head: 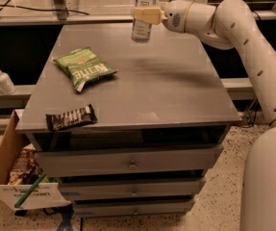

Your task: Move blue plastic bottle near green jalapeno chip bag

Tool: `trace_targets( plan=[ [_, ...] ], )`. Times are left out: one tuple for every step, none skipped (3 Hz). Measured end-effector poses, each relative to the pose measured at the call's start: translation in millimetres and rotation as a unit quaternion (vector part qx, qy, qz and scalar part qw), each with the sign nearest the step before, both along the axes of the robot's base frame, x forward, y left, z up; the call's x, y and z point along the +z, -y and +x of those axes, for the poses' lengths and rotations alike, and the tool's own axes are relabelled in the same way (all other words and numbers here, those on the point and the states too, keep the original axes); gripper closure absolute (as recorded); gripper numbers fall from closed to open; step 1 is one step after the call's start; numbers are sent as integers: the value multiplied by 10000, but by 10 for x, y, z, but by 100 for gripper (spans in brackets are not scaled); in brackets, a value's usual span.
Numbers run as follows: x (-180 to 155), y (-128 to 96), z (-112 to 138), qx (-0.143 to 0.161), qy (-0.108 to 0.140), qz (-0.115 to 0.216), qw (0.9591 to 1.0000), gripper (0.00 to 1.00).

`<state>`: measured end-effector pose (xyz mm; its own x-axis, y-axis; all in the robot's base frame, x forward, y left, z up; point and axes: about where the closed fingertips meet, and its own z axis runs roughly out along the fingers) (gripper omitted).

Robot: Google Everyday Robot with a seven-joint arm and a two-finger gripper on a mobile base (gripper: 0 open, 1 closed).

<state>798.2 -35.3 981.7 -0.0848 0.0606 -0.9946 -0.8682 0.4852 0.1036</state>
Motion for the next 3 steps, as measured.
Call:
trace_targets(
  plan=[
    [-84, -95, -143, 285, 140, -170, 9994, 100],
    [-299, -173, -346, 630, 173, -379, 9971, 100],
    [-479, -311, -540, 1015, 212, -485, 9934, 100]
  ],
)
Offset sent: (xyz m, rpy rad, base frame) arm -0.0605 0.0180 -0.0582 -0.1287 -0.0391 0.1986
